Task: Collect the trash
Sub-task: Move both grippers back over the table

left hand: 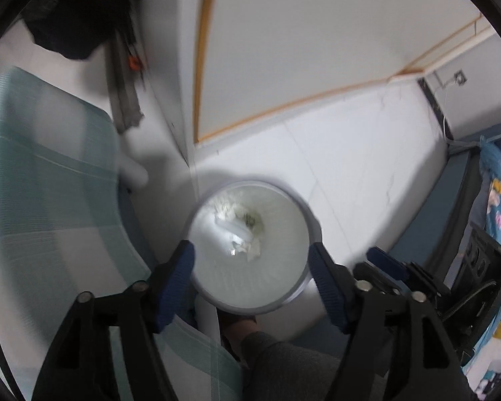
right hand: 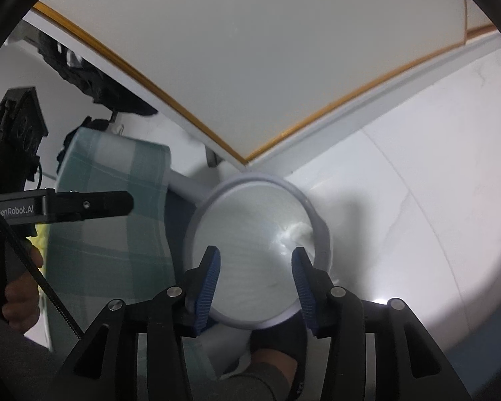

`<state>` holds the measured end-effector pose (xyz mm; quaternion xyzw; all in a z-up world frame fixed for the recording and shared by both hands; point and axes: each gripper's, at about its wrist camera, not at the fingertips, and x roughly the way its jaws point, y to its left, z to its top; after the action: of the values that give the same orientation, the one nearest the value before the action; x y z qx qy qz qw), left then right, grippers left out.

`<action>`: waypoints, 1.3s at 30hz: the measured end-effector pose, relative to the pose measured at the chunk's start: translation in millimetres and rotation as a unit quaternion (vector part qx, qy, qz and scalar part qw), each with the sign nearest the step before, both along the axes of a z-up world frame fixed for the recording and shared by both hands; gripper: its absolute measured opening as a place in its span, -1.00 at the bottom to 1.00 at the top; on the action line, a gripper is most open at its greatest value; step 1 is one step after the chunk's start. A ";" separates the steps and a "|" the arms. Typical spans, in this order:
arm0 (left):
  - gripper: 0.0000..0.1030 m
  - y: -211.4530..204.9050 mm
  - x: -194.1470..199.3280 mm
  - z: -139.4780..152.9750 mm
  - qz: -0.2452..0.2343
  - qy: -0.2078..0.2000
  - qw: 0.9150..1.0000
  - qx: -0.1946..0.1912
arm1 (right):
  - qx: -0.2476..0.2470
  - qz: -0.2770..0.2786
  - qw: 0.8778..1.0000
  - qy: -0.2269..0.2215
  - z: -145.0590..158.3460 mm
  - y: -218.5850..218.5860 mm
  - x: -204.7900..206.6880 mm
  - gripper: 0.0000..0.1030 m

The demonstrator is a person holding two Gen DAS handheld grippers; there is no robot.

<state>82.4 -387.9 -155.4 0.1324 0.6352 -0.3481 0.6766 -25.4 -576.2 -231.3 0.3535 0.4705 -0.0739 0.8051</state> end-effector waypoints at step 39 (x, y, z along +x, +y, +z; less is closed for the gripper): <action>0.96 332.7 5.6 199.4 0.280 -0.342 0.888 -0.123 | -0.231 0.164 0.910 -0.303 304.9 238.2 50.0 0.88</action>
<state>88.0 -55.2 44.0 -0.0249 0.3267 -0.1525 0.9324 24.6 -338.1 73.7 0.0807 0.2252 0.0635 0.9689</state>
